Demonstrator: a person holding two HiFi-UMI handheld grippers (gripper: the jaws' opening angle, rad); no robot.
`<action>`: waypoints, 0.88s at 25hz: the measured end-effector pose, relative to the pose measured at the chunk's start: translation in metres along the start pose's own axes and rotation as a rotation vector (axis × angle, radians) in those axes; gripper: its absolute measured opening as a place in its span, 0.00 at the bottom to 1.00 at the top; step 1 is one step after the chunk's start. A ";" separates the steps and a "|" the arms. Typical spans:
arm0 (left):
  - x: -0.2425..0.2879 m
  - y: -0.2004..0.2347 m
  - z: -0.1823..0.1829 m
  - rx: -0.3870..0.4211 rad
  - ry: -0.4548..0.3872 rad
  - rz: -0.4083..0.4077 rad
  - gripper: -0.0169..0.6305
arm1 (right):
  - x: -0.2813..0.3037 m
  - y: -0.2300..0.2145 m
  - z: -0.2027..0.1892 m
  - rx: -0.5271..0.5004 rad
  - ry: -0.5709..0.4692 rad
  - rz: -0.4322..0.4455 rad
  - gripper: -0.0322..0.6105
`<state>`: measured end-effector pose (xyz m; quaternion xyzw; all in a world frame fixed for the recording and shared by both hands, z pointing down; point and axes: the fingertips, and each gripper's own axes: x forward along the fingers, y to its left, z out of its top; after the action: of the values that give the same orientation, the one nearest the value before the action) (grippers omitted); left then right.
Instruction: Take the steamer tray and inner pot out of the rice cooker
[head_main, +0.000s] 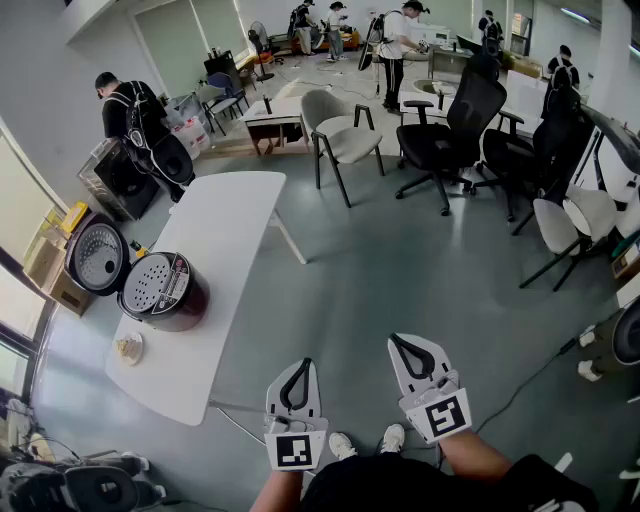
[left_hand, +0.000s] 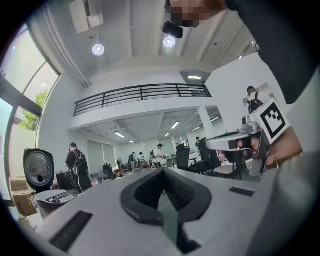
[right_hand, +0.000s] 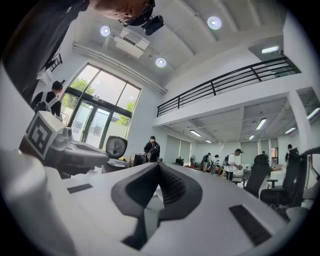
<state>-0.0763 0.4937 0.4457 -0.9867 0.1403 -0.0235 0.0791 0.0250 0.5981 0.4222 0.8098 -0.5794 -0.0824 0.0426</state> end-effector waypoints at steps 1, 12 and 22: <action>-0.001 0.003 0.003 -0.014 -0.007 0.004 0.03 | 0.001 0.001 0.002 0.001 -0.004 -0.004 0.05; -0.030 0.023 0.015 -0.062 -0.037 0.008 0.03 | -0.004 0.033 0.028 -0.010 -0.008 0.018 0.05; -0.053 0.059 0.018 -0.101 -0.061 0.071 0.37 | 0.012 0.057 0.034 0.008 0.002 -0.019 0.35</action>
<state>-0.1418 0.4555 0.4167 -0.9841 0.1737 0.0167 0.0340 -0.0305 0.5687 0.3970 0.8155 -0.5719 -0.0794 0.0393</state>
